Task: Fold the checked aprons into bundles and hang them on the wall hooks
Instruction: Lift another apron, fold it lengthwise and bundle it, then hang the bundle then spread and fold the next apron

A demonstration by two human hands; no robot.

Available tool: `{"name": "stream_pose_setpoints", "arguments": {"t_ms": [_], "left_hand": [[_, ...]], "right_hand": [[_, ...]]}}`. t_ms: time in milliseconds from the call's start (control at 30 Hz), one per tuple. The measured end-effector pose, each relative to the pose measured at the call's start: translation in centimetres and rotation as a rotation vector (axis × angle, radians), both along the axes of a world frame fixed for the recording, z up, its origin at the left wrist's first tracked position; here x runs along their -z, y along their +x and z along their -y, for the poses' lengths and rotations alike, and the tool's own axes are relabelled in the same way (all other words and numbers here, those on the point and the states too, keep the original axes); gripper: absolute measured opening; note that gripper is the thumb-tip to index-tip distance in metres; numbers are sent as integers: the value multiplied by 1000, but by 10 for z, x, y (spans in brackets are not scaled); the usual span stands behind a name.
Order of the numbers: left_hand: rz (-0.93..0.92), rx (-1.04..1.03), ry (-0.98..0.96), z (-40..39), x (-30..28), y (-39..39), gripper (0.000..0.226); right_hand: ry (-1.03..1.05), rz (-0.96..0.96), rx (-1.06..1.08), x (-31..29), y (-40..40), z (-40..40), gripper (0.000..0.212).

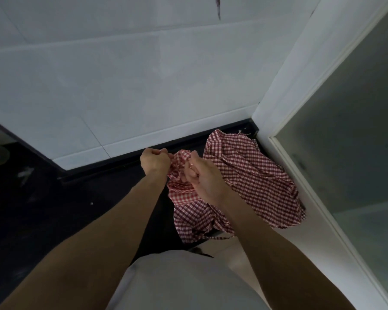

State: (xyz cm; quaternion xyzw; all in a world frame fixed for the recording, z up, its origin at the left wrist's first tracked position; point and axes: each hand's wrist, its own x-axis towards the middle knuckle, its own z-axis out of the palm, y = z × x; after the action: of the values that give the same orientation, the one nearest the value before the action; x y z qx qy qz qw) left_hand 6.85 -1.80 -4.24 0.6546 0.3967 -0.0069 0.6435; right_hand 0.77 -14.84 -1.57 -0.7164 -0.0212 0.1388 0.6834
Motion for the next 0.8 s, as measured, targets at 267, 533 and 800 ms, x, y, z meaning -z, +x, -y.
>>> {"name": "stream_pose_setpoints", "arguments": {"t_ms": [267, 533, 800], "left_hand": [[39, 73, 54, -2, -9, 0, 13], [388, 757, 237, 17, -42, 6, 6], [577, 1160, 418, 59, -106, 32, 31]], "right_hand": [[71, -62, -30, -8, -6, -6, 50], [-123, -116, -4, -21, 8, 51, 51], [-600, 40, 23, -77, 52, 96, 28]]}}
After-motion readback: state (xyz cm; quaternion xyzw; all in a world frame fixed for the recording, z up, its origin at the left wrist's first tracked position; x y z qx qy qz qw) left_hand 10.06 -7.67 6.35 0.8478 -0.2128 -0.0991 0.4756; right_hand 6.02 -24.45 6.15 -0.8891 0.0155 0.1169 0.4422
